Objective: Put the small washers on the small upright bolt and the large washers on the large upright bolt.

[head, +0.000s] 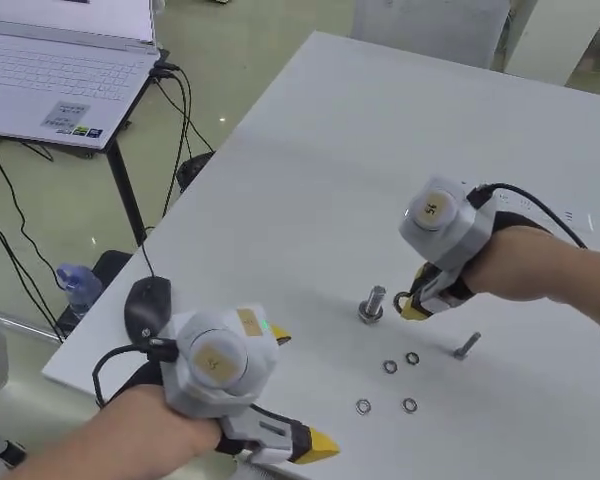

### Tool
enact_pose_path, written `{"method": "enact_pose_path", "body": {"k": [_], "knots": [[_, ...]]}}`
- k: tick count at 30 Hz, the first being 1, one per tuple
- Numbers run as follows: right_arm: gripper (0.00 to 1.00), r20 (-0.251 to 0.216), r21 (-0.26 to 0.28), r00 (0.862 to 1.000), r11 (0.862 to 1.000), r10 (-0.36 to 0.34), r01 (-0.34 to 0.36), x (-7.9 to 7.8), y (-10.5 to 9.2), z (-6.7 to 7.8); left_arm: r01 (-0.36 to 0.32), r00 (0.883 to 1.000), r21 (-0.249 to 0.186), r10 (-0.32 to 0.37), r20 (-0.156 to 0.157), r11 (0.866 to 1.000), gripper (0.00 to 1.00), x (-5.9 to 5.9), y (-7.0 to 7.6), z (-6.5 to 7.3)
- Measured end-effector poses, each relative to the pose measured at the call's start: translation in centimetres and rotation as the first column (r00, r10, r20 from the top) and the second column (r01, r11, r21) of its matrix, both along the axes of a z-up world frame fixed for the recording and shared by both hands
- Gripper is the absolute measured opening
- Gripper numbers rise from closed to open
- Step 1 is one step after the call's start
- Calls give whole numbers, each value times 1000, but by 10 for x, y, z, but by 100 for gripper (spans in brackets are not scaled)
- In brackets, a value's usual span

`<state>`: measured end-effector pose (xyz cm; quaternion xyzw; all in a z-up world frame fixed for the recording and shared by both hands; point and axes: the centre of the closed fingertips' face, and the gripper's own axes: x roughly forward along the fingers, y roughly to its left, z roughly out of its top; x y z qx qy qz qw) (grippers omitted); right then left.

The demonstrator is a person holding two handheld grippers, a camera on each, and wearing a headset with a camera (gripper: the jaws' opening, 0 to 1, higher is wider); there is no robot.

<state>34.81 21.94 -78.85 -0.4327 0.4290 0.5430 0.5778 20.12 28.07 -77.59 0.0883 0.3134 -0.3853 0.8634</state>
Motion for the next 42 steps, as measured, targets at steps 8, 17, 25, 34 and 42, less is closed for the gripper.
{"method": "enact_pose_path", "body": {"k": [8,17,25,34,42], "knots": [[21,7,14,1000,1000,12,-13,10,21,0,15,1000,8,-15,-7,1000,81,6,2,-4],[21,17,-5,999,999,34,-34,17,32,-10,3,1000,-1,-4,-2,1000,85,13,4,-3],[21,-2,-28,1000,999,28,-28,17,32,-19,10,1000,7,-10,3,1000,90,14,4,-7],[21,-1,-53,999,997,48,-48,15,34,-31,12,1000,-3,-12,-6,1000,89,10,2,-6],[21,-10,-69,999,996,49,-49,15,34,-46,0,1000,-9,0,7,1000,87,10,5,0]]}}
